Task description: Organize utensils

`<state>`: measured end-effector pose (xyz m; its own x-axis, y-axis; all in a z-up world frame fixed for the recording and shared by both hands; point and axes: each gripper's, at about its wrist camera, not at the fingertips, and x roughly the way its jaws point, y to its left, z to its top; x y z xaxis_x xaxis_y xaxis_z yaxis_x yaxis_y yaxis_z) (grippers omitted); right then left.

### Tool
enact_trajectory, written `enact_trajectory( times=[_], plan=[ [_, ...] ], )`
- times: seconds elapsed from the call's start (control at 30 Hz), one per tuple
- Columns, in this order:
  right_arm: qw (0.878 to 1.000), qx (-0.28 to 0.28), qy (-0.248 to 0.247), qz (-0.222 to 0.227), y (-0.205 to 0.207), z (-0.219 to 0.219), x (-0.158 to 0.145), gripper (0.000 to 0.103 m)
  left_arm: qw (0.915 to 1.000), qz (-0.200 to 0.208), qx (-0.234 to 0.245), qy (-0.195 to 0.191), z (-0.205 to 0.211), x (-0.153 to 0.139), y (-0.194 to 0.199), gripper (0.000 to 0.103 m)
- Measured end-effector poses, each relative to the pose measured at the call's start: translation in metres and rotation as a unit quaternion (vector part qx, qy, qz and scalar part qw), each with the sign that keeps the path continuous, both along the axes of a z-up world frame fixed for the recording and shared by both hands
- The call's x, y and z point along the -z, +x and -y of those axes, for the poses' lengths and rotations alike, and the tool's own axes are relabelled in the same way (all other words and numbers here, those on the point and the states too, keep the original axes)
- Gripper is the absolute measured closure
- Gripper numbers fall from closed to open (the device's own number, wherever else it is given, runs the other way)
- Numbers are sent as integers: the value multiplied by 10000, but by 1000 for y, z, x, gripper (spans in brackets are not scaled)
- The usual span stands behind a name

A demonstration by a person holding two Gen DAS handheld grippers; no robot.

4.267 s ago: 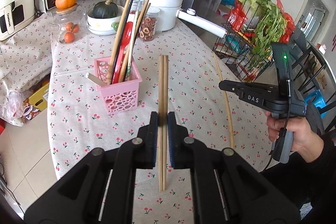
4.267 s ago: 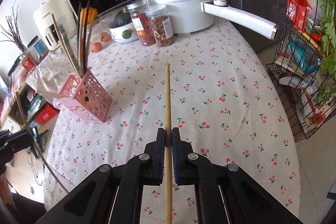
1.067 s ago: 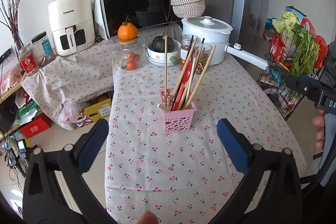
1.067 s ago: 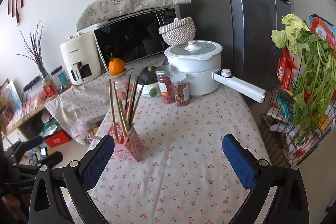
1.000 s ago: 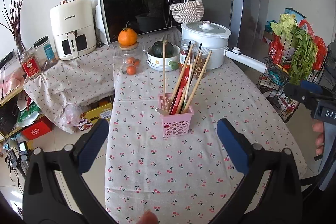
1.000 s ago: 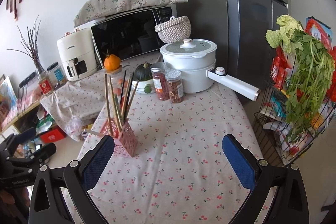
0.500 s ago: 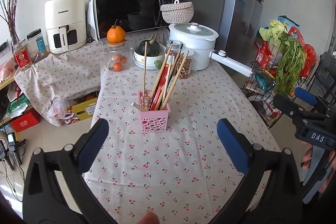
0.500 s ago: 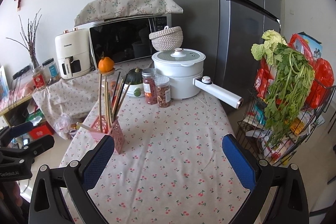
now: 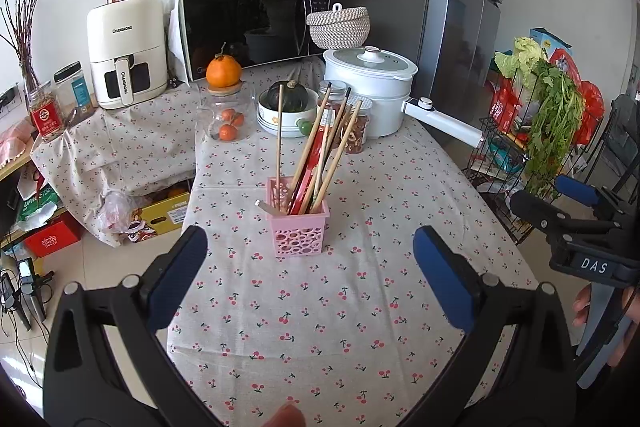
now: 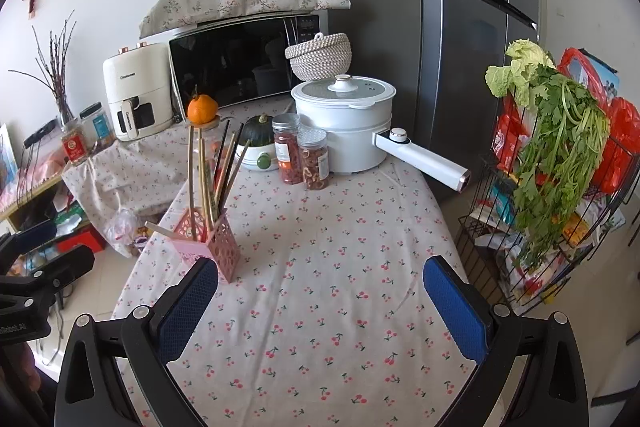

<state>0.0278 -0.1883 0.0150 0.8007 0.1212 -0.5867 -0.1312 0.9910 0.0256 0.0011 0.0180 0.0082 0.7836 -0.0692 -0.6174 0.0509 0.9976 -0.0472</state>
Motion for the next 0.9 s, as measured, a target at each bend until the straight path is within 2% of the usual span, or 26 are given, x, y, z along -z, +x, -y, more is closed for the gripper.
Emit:
enact_trajectory(
  times=[0.9],
  plan=[
    [10000, 54, 42, 13, 1, -2, 0, 0, 9997, 19, -50, 220, 0, 0, 0, 1]
  ],
)
